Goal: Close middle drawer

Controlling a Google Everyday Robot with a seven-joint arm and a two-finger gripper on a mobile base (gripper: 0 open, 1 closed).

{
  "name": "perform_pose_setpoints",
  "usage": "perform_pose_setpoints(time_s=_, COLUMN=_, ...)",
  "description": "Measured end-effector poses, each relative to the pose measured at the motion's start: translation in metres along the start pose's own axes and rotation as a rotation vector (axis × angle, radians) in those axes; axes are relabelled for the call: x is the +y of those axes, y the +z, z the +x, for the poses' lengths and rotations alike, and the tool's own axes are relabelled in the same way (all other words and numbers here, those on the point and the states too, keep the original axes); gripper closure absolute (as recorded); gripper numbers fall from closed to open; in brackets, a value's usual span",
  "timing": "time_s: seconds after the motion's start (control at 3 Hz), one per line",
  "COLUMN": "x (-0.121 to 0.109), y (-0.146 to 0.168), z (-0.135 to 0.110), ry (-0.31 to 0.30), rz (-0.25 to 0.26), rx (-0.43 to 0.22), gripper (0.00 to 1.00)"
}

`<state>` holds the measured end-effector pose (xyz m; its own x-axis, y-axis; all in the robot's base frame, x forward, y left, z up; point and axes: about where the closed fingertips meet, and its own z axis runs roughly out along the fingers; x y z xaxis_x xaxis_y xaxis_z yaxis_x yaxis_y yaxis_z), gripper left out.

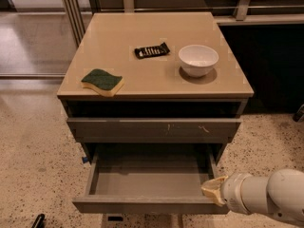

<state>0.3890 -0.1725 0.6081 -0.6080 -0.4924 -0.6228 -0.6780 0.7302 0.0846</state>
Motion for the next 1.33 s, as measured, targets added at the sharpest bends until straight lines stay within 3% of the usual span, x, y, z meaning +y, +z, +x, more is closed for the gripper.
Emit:
perform_pose_setpoints(time_s=0.67, x=0.001, y=0.04, z=0.065, ry=0.1, rz=-0.062, rx=-0.075, gripper=1.0)
perform_pose_setpoints(time_s=1.33, x=-0.021, y=0.09, z=0.115, ry=0.206, rz=-0.104, rx=-0.071, gripper=1.0)
